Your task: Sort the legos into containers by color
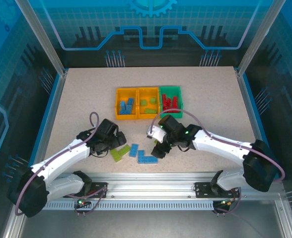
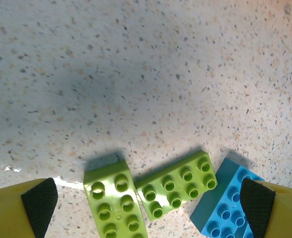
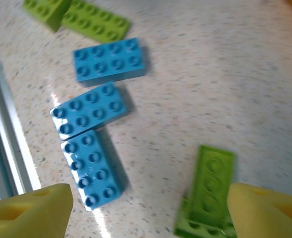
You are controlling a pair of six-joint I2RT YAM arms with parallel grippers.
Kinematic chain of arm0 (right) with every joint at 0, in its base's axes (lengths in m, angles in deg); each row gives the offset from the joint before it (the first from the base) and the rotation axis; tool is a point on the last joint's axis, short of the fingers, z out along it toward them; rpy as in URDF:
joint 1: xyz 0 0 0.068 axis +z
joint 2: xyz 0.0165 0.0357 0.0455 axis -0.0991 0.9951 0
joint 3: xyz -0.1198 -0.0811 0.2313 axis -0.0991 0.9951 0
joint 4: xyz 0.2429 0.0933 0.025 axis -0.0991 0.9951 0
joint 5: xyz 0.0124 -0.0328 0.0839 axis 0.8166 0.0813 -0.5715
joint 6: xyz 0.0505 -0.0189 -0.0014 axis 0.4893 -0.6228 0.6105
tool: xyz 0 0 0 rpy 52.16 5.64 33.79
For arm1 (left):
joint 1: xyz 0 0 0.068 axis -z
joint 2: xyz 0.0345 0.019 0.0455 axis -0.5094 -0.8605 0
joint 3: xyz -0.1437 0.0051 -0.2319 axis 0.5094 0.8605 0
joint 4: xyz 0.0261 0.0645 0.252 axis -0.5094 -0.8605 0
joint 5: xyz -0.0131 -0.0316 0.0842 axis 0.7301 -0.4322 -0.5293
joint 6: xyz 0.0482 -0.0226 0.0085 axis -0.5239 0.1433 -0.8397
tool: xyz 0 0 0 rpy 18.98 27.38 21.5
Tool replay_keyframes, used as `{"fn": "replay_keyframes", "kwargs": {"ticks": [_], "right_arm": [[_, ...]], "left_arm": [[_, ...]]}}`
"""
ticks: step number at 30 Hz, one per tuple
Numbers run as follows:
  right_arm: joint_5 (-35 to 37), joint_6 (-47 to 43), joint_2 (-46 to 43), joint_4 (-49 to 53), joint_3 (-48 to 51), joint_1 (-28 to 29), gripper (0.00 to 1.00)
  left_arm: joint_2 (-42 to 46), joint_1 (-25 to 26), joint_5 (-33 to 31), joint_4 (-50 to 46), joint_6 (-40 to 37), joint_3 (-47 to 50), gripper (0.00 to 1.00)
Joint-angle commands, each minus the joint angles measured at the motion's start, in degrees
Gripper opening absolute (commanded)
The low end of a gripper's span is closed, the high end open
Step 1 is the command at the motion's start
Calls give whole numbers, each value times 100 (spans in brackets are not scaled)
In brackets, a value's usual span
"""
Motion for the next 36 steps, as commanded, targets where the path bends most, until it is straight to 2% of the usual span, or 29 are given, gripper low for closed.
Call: {"fn": "replay_keyframes", "kwargs": {"ticks": [1, 8, 17, 24, 27, 32, 36], "right_arm": [[114, -505, 456, 77, -234, 348, 83], [380, -744, 1267, 221, -539, 797, 82], [366, -994, 1900, 249, -844, 879, 80], [664, -1168, 2316, 411, -981, 1073, 75], [705, -1176, 2388, 435, -1007, 1074, 65], [790, -1184, 2386, 480, -1077, 1031, 43], [701, -1138, 2157, 464, -1129, 898, 34]], "left_arm": [[179, -216, 185, -155, -295, 50, 99], [183, -406, 294, -169, -324, 136, 99], [199, -454, 347, -139, -324, 199, 99], [217, -498, 356, -136, -331, 226, 99], [215, -521, 365, -120, -349, 235, 99], [212, -563, 382, -117, -376, 260, 99], [217, -586, 396, -96, -384, 286, 99]]}}
